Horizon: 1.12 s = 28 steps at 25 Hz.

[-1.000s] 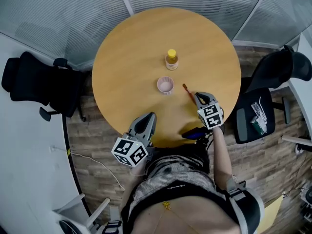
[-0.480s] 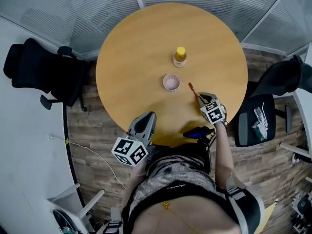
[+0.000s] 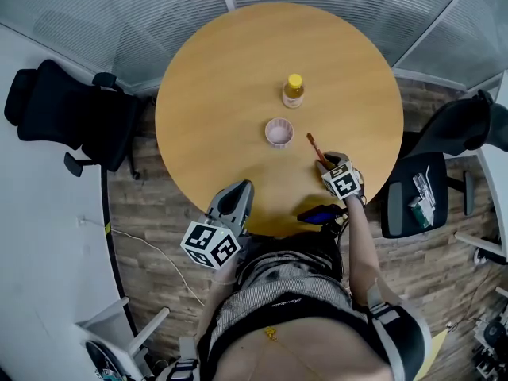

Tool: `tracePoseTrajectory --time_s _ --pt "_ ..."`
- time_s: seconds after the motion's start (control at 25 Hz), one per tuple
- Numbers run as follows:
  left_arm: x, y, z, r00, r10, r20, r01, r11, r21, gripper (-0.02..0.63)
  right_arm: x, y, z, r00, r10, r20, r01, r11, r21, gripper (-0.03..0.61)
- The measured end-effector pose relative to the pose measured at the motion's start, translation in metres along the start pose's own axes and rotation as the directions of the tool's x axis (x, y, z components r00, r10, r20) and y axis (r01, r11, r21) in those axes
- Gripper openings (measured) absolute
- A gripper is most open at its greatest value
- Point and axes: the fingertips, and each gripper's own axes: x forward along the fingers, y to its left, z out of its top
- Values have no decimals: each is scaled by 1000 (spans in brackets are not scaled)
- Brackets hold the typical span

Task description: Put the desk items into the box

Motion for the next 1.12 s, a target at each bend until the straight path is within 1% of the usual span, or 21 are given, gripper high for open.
tracePoseTrajectory --time_s 0.08,0.2,0.32,0.4,0.56,0.84,1.12 --pt "0 1 1 1000 -7 -1 7 1000 3 2 4 1 -3 1000 -14 -8 14 1000 8 118" --pt "1 0 1 1000 -21 -5 21 1000 9 2 4 0 -4 1000 -19 13 18 999 44 106" --pt "5 -3 2 999 -42 -13 42 999 18 3 6 -7 -6 999 -20 30 17 996 85 65" --pt "6 -5 4 998 -56 -15 56 998 22 3 4 -8 -6 999 -21 25 19 995 98 61" --pt "8 -6 5 997 -74 -14 74 997 27 2 5 -7 -6 999 -26 22 24 994 106 61" --pt "10 -13 8 994 -108 -17 109 993 39 3 2 -7 -7 999 -50 14 48 995 91 61" --pt "11 -17 11 991 -133 -29 135 990 52 3 -1 -1 -6 999 -29 32 26 997 76 61"
